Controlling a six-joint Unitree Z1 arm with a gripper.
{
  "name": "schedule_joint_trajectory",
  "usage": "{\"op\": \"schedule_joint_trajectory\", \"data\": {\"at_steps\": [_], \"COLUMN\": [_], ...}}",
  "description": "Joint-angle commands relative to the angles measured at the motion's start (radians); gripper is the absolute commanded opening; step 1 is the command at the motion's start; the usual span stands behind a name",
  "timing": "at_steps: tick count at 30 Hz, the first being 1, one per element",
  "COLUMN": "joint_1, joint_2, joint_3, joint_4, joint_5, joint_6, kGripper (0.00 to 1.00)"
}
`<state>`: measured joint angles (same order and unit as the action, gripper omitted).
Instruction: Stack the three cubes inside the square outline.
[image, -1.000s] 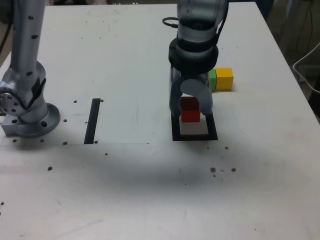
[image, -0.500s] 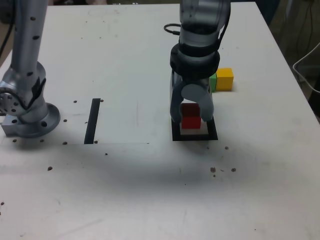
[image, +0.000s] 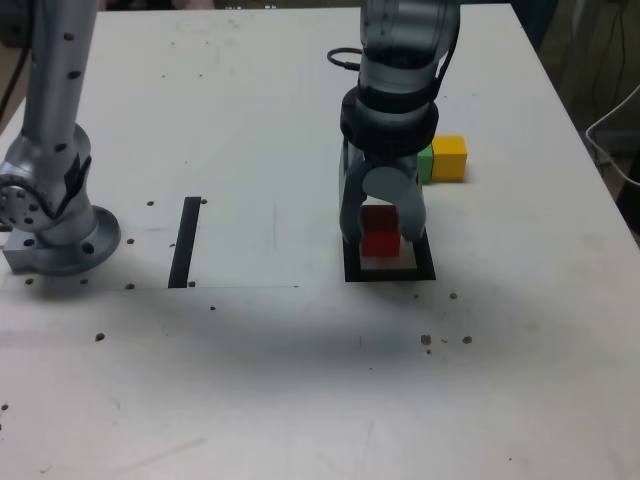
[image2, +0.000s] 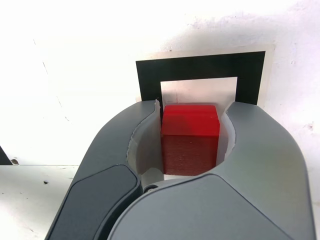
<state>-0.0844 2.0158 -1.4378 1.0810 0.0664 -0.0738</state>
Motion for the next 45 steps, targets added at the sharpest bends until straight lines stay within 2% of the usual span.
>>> {"op": "schedule_joint_trajectory", "data": {"at_steps": [1,6,9,14,18,21,38,45], "joint_1": [0.002,0.002,0.002,0.002,0.002,0.002,0.009,0.009], "joint_2": [0.003,0.004,0.005,0.005,0.004,0.004,-0.040,-0.068], "joint_3": [0.001,0.002,0.003,0.006,0.011,0.014,0.024,0.022], "joint_4": [-0.001,-0.002,-0.002,-0.009,-0.025,-0.028,-0.009,0.022], "joint_5": [-0.004,-0.009,-0.013,-0.020,-0.020,-0.020,0.017,0.034], "joint_6": [0.003,0.009,0.019,0.050,0.070,0.072,0.074,0.118], "kGripper": [0.22,0.24,0.33,0.58,0.88,0.99,1.00,0.99]}}
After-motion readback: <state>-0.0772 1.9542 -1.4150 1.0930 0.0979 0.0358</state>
